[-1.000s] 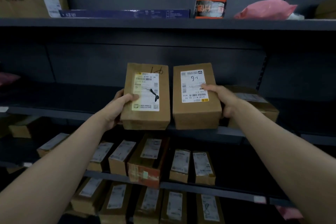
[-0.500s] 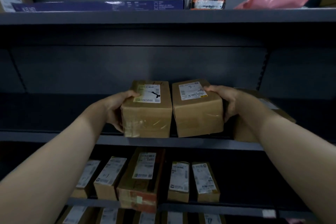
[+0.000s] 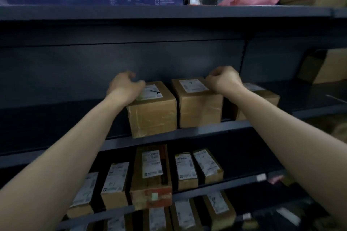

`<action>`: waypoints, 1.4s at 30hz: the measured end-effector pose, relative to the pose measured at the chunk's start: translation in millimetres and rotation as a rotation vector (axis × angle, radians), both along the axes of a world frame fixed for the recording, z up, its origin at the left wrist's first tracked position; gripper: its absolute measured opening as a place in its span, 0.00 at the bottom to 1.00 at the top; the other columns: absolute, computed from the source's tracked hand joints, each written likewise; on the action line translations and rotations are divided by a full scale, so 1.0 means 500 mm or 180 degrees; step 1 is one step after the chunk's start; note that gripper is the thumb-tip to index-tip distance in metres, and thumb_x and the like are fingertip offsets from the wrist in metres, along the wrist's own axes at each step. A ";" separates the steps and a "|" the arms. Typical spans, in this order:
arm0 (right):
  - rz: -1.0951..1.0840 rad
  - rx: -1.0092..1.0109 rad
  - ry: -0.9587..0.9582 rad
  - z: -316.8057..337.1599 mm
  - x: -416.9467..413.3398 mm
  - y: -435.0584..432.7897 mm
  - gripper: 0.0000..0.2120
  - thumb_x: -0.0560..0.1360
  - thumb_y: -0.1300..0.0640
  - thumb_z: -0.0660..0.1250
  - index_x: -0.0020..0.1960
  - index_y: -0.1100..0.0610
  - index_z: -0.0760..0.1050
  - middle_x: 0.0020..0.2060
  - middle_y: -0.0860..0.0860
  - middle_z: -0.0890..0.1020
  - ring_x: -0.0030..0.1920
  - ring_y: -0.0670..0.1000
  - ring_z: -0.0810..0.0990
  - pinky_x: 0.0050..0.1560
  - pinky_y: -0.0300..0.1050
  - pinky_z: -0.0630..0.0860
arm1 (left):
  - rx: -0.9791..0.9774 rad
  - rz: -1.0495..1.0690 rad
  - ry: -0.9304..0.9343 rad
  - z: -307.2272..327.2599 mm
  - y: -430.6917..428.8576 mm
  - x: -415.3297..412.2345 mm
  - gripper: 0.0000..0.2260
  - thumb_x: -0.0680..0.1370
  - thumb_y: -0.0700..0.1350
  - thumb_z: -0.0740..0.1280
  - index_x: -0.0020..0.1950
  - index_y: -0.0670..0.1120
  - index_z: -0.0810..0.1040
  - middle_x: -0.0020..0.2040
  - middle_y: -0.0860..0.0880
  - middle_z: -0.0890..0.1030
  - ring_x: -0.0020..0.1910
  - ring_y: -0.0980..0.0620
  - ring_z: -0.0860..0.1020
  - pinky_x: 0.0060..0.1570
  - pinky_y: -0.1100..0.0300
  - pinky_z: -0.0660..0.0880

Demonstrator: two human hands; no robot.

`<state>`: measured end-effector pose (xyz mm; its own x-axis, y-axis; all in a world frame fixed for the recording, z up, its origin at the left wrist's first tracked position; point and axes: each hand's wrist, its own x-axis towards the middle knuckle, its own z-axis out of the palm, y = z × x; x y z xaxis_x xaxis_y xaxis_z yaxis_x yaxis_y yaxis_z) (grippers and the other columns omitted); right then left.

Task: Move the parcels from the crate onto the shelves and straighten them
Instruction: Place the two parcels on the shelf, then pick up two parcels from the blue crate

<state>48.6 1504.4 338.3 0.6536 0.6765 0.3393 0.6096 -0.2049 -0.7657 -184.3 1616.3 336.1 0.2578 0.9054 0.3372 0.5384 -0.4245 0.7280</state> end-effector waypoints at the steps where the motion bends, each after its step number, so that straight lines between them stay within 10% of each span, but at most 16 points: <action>1: -0.0020 -0.0071 -0.0306 0.002 -0.026 -0.024 0.10 0.76 0.52 0.67 0.52 0.58 0.78 0.45 0.51 0.78 0.45 0.52 0.77 0.42 0.43 0.73 | 0.0272 -0.0148 0.0136 0.008 -0.022 0.009 0.20 0.77 0.52 0.65 0.67 0.46 0.71 0.64 0.46 0.75 0.60 0.45 0.74 0.54 0.56 0.71; 10: -0.1198 -0.1475 -0.2485 0.004 -0.101 -0.331 0.18 0.77 0.50 0.61 0.65 0.56 0.71 0.58 0.56 0.77 0.61 0.59 0.72 0.57 0.53 0.67 | 0.1844 -0.1997 0.0255 0.002 -0.302 0.192 0.16 0.77 0.47 0.65 0.65 0.48 0.74 0.63 0.48 0.74 0.65 0.46 0.68 0.66 0.51 0.61; 19: -0.3004 -0.2547 -0.2887 0.027 -0.064 -0.755 0.14 0.78 0.52 0.62 0.60 0.58 0.73 0.58 0.59 0.78 0.60 0.61 0.74 0.59 0.55 0.67 | 0.3382 -0.3083 0.0153 0.034 -0.693 0.378 0.12 0.75 0.43 0.65 0.58 0.43 0.77 0.56 0.40 0.78 0.56 0.38 0.74 0.57 0.46 0.66; 28: -0.4208 -0.3326 -0.2538 0.030 -0.084 -1.213 0.16 0.79 0.51 0.62 0.62 0.60 0.72 0.58 0.59 0.78 0.62 0.61 0.72 0.64 0.56 0.64 | 0.4050 -0.3947 -0.0708 0.037 -1.190 0.483 0.12 0.74 0.39 0.65 0.56 0.39 0.77 0.52 0.38 0.78 0.52 0.36 0.75 0.53 0.42 0.69; 42: -0.6108 -0.4332 -0.0279 -0.038 -0.235 -1.822 0.16 0.77 0.53 0.64 0.62 0.59 0.72 0.58 0.60 0.77 0.61 0.62 0.72 0.61 0.56 0.65 | 0.3618 -0.6242 -0.1836 -0.031 -1.921 0.485 0.13 0.78 0.44 0.63 0.61 0.42 0.75 0.57 0.40 0.77 0.56 0.39 0.74 0.53 0.46 0.69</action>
<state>-69.0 593.4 319.4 0.5906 -0.6727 0.4457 -0.8038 -0.5389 0.2519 58.5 656.0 320.5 -0.0065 -0.7432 0.6690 -0.9602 -0.1822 -0.2117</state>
